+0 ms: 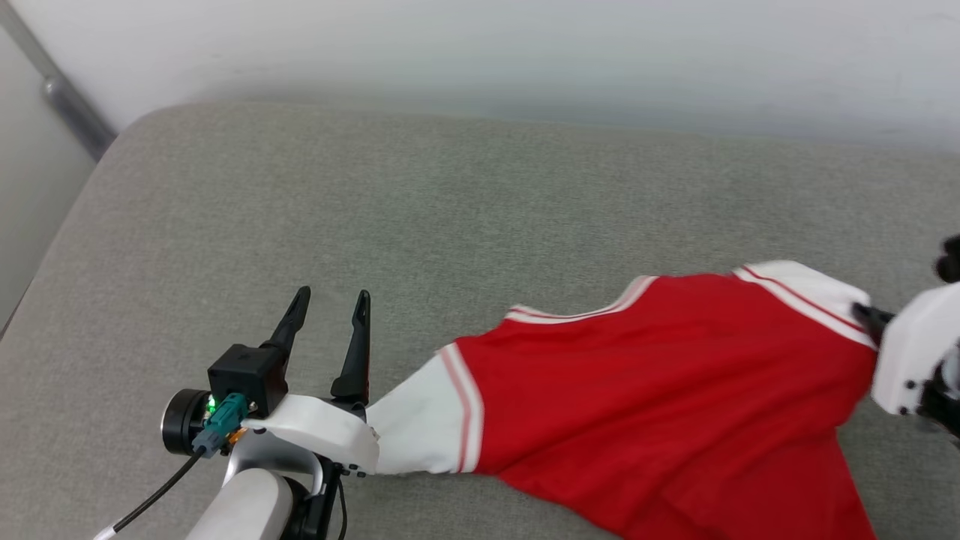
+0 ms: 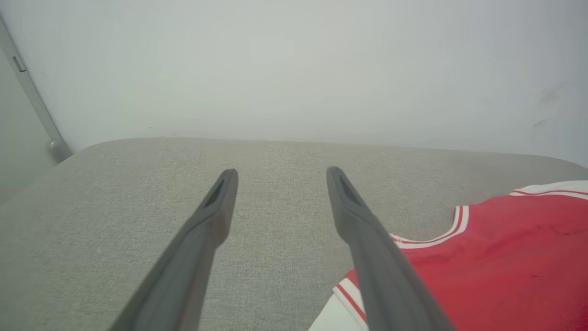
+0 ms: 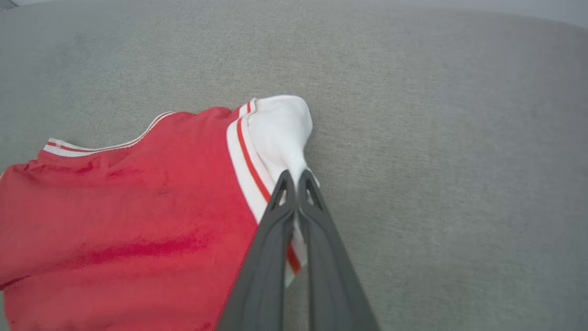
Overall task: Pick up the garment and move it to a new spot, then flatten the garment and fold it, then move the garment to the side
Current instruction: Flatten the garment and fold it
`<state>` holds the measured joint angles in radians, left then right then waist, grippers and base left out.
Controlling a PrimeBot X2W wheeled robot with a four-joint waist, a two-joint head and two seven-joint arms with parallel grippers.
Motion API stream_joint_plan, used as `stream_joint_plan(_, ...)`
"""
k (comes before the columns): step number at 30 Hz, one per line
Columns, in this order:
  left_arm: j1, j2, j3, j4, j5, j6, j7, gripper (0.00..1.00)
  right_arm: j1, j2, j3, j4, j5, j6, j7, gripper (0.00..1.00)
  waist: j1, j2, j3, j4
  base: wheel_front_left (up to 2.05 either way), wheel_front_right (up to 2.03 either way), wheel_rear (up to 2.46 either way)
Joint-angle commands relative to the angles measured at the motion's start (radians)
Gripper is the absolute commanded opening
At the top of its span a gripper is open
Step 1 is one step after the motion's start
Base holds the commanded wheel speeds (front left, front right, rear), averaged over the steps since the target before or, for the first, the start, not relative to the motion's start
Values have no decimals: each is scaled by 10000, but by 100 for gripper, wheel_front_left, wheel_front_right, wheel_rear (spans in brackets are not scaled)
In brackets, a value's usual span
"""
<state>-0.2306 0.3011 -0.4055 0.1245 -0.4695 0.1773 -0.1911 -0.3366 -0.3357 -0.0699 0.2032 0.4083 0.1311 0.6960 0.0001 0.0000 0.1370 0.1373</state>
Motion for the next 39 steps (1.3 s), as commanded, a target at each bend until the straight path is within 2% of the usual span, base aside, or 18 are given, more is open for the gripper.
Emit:
stream_joint_plan(1, 100, 21, 3, -33, -3, 46, 11, 100, 350, -46, -239, -62, -140, -7, 28, 0, -1, 0, -79, -159, 0, 0, 0)
stream_joint_plan(3, 139, 25, -15, -69, -18, 59, 14, 100, 753, 29, -1000, -229, -440, -7, 43, 0, -1, 0, -92, -283, 0, 0, 0)
stream_joint_plan(7, 194, 52, -53, -64, -49, 71, 61, 100, 1802, 622, -2285, -207, -777, -5, 82, 0, -1, 0, -111, -491, 0, 0, 0)
stream_joint_plan(11, 251, 103, -54, -53, -77, 117, 110, 100, 2558, 1403, -2811, 311, -899, -5, -403, 0, -1, 0, -148, -674, 0, 0, 0)
stream_joint_plan(12, 284, 123, -46, -50, -79, 140, 128, 100, 2632, 1537, -2857, 453, -865, -5, -600, 31, -1, 0, -175, -724, 0, 0, 0)
stream_joint_plan(13, 323, 150, -34, -47, -101, 153, 144, 100, 2708, 1633, -2925, 583, -911, -7, -855, 73, -1, 0, -209, -770, 0, 0, 0)
stream_joint_plan(14, 355, 164, -34, -44, -116, 159, 168, 100, 2738, 1724, -2934, 701, -914, -7, -1077, 100, -1, 0, -247, -808, 0, 0, 0)
stream_joint_plan(16, 410, 198, -22, -31, -153, 172, 194, 100, 2724, 1851, -2867, 807, -828, -5, -1592, 100, -1, 0, -334, -879, 0, 0, 0)
stream_joint_plan(20, 550, 260, -10, -17, -206, 234, 263, 100, 2774, 1679, -2811, 534, -1016, -7, -2800, 100, -1, 0, -561, -949, 0, 0, 0)
stream_joint_plan(27, 865, 390, 76, 79, -348, 361, 412, 100, 3246, 1701, -2242, -881, -1800, -7, -4610, 100, -1, 0, -1066, -929, 0, 0, 0)
stream_joint_plan(34, 1298, 640, 124, 201, -535, 487, 771, 100, 4052, 2108, -1187, -2300, -2099, -5, -5828, 100, -1, 0, -1469, -900, 0, 0, 0)
stream_joint_plan(39, 1573, 841, -39, 294, -785, 322, 1492, 100, 4613, 2436, -590, -3051, -2230, -7, -6206, 100, -1, 0, -1637, -985, 0, 0, 0)
